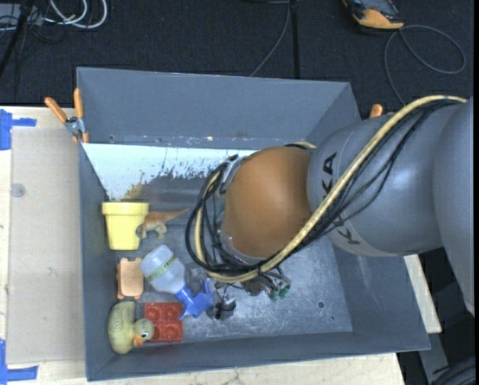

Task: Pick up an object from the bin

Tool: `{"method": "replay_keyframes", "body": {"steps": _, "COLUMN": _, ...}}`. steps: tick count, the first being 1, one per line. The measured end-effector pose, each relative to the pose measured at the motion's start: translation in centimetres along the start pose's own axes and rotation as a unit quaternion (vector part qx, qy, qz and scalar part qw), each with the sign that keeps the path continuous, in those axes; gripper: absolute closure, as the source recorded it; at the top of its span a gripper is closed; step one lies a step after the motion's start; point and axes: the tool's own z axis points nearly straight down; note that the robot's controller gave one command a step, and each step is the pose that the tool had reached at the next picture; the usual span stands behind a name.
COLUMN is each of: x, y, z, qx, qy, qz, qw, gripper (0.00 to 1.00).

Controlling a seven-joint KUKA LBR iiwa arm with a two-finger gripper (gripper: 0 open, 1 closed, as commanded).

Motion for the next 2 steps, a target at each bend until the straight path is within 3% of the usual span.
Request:
{"method": "replay_keyframes", "body": {"steps": 1, "x": -0.1, "y": -0.1, "z": -4.3, "qx": -0.001, "qy": 0.0040, "qz": -0.001, "qw": 1.0000, "gripper": 1.00}}
{"method": "replay_keyframes", "body": {"steps": 2, "x": -0.5, "y": 0.6, "z": -11.2, "qx": -0.001, "qy": 0.0016, "qz": -0.016, "qw": 0.9999, "gripper": 1.00}}
